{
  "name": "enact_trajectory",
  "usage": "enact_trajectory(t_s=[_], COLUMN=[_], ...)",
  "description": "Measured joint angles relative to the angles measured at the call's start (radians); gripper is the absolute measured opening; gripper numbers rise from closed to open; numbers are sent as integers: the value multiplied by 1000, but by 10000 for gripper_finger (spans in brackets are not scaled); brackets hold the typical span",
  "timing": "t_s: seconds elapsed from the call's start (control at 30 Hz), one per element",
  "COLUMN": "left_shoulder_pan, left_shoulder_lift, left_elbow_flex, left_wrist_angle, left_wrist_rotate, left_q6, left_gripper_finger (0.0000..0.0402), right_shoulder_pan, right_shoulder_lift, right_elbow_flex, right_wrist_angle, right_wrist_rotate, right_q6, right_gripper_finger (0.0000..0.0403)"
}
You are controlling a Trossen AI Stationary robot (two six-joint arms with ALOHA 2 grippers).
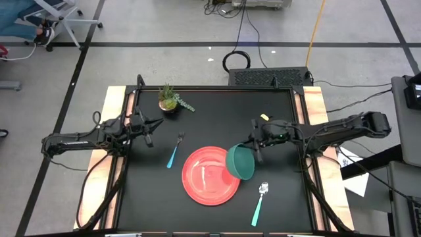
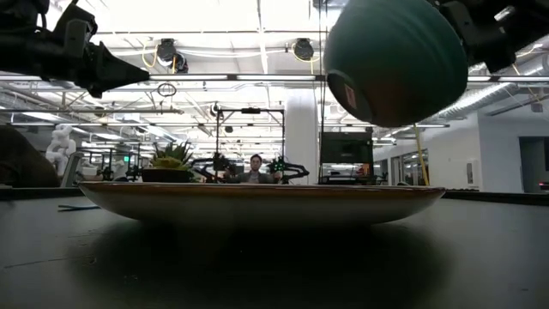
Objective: Set table place
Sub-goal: Put the green bowl on the orange plate
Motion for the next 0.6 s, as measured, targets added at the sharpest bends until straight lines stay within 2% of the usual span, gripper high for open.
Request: enact_trajectory(t_s=[0.47, 0.6], left_shoulder_pan=[0, 0], left_shoulder_lift=[0, 0], left_elbow_flex=[0, 0], left_wrist_angle=[13, 14], left_wrist_rotate=[0, 0], left_q6=[-6, -10], left_gripper_finger=[31, 31], right_shoulder_pan=[18, 12], right_shoulder_lift=[243, 307], right_elbow_flex=[392, 482], right_wrist_angle=[-421, -503], right_wrist_rotate=[-2, -71], right_q6=[-1, -6], right_gripper_finger=[0, 0])
